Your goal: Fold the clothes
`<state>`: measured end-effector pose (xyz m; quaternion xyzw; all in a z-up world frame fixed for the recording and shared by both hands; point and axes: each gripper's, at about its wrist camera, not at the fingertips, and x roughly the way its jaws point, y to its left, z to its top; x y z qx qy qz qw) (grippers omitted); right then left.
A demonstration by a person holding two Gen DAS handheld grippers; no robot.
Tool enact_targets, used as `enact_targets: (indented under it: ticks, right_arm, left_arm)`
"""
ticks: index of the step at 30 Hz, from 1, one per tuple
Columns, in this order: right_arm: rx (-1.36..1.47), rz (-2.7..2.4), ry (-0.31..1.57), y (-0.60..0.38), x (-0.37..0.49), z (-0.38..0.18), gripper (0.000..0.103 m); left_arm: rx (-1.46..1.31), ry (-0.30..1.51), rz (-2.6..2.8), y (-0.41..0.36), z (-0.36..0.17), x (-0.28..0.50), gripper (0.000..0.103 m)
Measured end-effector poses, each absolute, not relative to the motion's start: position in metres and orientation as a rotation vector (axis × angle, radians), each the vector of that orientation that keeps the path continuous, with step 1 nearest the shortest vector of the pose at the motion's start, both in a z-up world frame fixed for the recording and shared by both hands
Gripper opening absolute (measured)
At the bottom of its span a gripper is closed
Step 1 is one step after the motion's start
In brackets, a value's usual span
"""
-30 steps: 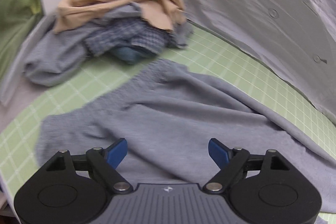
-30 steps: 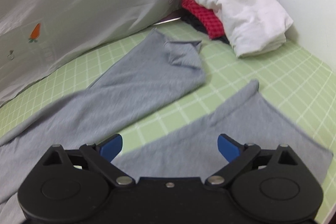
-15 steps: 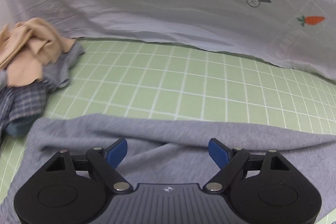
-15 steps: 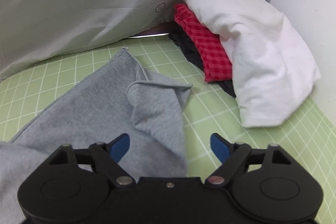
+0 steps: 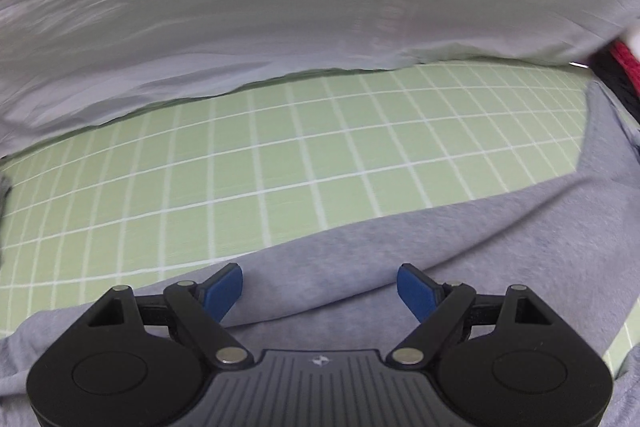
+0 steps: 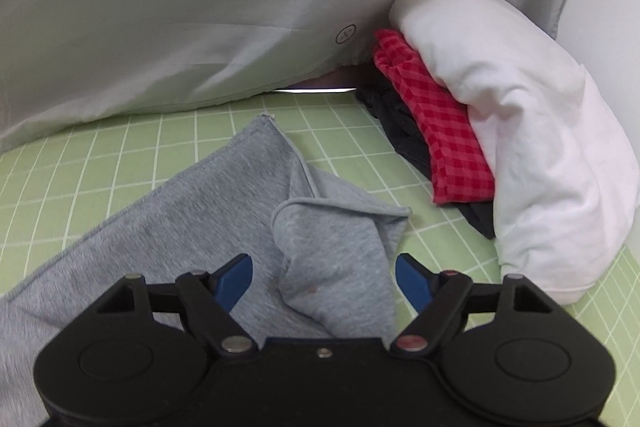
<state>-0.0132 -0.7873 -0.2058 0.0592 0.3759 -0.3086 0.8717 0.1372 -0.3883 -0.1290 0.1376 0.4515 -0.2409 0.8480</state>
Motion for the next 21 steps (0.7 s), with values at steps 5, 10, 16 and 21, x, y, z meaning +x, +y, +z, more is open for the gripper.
enact_targets:
  ticks: [5,10,16,21]
  right_arm:
    - [0.166,-0.679,0.785,-0.793,-0.011,-0.207,0.034]
    - [0.213,-0.682,0.739,-0.8,-0.024,-0.201,0.001]
    - [0.306,-0.768,0.611,-0.818,-0.066,-0.172,0.0]
    - [0.386,-0.874,0.473,-0.831,-0.123,-0.136,0.0]
  left_arm:
    - [0.313,0.947,-0.577,-0.408,-0.138,0.13,0.087]
    - [0.299,0.941,-0.632,-0.416,-0.143,0.128,0.027]
    - [0.262,0.896,-0.643,-0.414,-0.135,0.12,0.001]
    - [0.188,0.81,-0.616,-0.396,-0.105,0.108,0.0]
